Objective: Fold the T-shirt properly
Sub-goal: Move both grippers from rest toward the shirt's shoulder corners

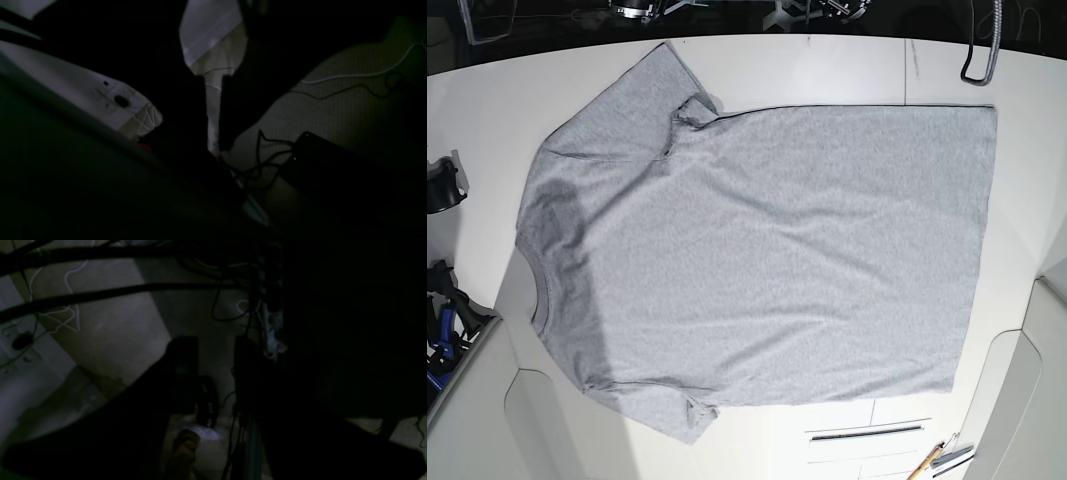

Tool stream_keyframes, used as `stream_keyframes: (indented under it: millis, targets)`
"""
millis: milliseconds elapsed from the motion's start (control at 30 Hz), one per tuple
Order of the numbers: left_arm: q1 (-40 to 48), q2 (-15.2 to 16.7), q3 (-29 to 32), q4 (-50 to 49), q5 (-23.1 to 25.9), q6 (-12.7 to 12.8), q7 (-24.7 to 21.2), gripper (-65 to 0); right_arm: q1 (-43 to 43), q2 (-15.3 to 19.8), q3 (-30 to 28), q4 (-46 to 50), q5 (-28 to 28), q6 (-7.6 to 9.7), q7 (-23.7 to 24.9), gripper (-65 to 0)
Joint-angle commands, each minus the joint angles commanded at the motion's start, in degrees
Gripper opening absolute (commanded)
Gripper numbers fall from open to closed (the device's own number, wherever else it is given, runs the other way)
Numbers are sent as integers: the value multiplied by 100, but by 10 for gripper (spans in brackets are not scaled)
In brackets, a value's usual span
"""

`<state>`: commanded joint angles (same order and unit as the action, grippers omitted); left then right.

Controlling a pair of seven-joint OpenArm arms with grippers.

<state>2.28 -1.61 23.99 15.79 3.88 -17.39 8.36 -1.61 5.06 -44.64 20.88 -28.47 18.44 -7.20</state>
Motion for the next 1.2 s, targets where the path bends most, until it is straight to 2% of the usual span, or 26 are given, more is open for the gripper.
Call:
stream_keyframes:
  millis: [433,467,533,633,700,833,900,967,1000,1033,1200]
  targets:
    - [63,-33,0,0,2,-7,-151,-548,13,2,0,199,7,-2,15,-459]
    - [87,-50,0,0,2,-63,-151,-548,13,2,0,199,46,-4,15,-459]
    - [129,-101,0,0,0,-409,-122,-548,15,2,0,199,44,-4,15,-459]
    - [205,-144,0,0,2,-1200,9,-548,-2,0,2,195,46,-7,15,-459]
    - [254,-157,0,2,2,-1375,-31,-548,-4,4,2,188,76,-4,11,-459]
    - [339,-245,0,35,15,-1891,-748,-548,-17,20,0,186,566,-4,-9,-459]
    - [435,-334,-2,138,-33,-2026,-721,-548,-17,66,0,186,713,31,-37,-459]
    - [581,-426,0,299,44,-2261,-713,-548,-17,162,0,188,804,315,-37,-459]
    - [673,-483,0,407,44,-2261,-710,-548,-20,225,0,188,911,492,-37,-459]
    - [778,-538,0,525,42,-2261,-710,-548,-22,299,0,188,1016,592,-37,-459]
    - [1327,-881,-2,1200,20,-2261,-837,-548,-116,684,2,278,1246,625,-35,-459]
